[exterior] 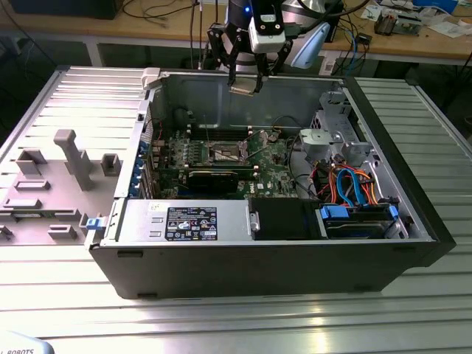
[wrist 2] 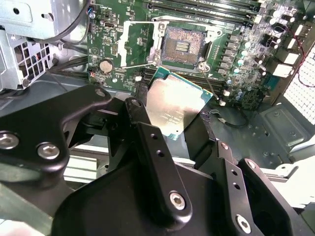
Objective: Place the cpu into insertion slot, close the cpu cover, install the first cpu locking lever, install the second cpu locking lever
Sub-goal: 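Place the cpu into insertion slot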
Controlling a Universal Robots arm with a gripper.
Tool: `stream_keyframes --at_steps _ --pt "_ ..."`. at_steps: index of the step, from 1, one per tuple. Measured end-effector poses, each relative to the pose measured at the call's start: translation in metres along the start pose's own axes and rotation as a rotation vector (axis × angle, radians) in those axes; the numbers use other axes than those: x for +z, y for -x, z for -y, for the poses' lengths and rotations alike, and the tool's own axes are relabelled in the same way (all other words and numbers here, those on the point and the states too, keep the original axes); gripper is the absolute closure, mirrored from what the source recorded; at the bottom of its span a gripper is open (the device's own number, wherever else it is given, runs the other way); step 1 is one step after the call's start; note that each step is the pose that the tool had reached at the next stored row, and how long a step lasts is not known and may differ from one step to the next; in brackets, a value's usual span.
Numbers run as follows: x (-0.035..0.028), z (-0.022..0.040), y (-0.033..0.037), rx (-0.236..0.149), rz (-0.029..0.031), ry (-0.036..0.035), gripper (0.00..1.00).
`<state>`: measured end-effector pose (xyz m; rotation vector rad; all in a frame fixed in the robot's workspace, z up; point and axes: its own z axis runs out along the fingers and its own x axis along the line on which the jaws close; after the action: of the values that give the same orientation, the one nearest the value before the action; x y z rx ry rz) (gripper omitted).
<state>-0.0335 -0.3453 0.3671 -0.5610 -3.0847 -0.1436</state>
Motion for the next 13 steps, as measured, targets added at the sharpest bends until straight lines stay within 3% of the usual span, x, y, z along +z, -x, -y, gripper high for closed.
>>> stream_keyframes --at_steps 5,13 --pt "0.0 0.0 0.0 0.056 0.005 0.001 0.46" --pt "0.0001 0.0005 0.0002 0.099 0.009 0.0015 0.46"
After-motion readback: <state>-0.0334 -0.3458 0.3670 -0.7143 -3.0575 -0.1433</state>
